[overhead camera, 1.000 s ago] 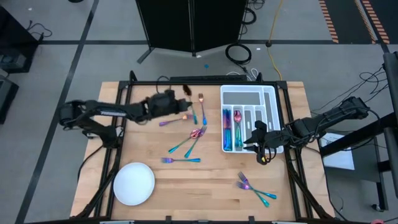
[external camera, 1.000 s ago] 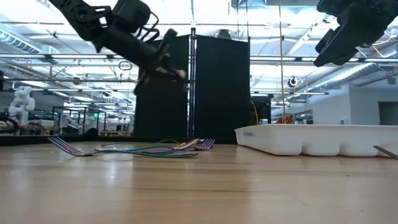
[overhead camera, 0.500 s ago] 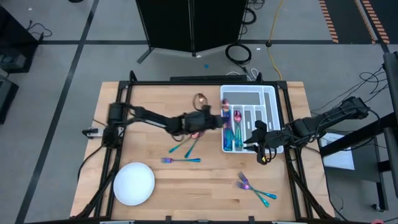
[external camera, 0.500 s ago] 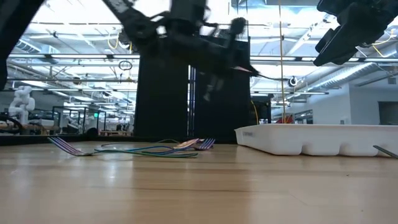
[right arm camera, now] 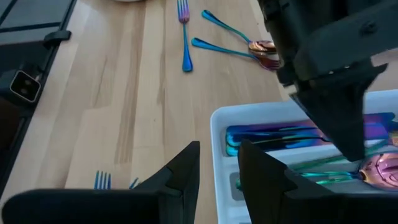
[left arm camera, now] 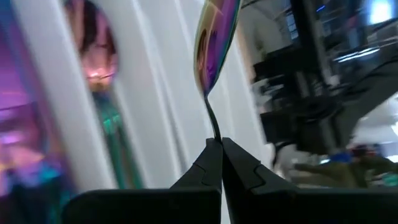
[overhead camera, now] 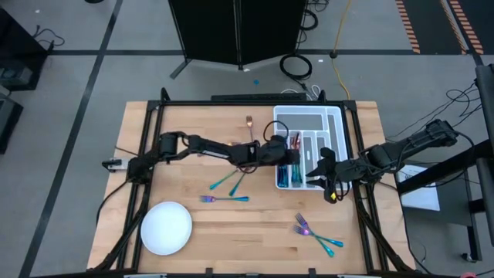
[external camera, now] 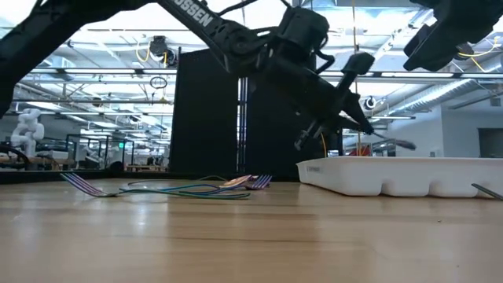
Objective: Sort silverware
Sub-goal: Put the blue spoon into the utensil organizer
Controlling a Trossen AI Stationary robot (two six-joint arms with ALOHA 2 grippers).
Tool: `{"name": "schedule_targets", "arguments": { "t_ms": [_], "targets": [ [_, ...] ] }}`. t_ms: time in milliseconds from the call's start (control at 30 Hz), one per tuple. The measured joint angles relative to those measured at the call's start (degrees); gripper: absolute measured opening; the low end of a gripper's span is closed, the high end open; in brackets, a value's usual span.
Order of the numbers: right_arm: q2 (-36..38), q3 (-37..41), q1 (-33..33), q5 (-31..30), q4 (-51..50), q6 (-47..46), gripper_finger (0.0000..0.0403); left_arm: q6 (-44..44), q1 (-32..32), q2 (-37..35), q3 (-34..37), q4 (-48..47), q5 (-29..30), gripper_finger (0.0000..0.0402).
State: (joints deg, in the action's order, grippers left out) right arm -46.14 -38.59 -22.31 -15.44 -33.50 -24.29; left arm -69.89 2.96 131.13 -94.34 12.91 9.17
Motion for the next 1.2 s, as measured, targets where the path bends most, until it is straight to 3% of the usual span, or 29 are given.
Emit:
{"name": "schedule_targets", "arguments": {
  "t_ms": [367, 1000, 1200],
  "targets": [
    [-0.02, -0.02, 0.02, 0.02, 0.68, 0.03, 0.0095, 1.66, 0.76, -0.02, -0.70, -5.14, -1.54, 0.0000],
    [-0.04, -0.02, 0.07, 0.06, 2.00, 1.40, 0.0095, 5.75, 0.83, -0.04, -0.70, -4.35, -1.74, 0.0000],
    [-0.04, -0.02, 0.07, 0.10, 1.97, 1.42, 0.0095, 5.77, 0.81, -0.04, -0.70, -4.42, -1.90, 0.0036]
  ]
}}
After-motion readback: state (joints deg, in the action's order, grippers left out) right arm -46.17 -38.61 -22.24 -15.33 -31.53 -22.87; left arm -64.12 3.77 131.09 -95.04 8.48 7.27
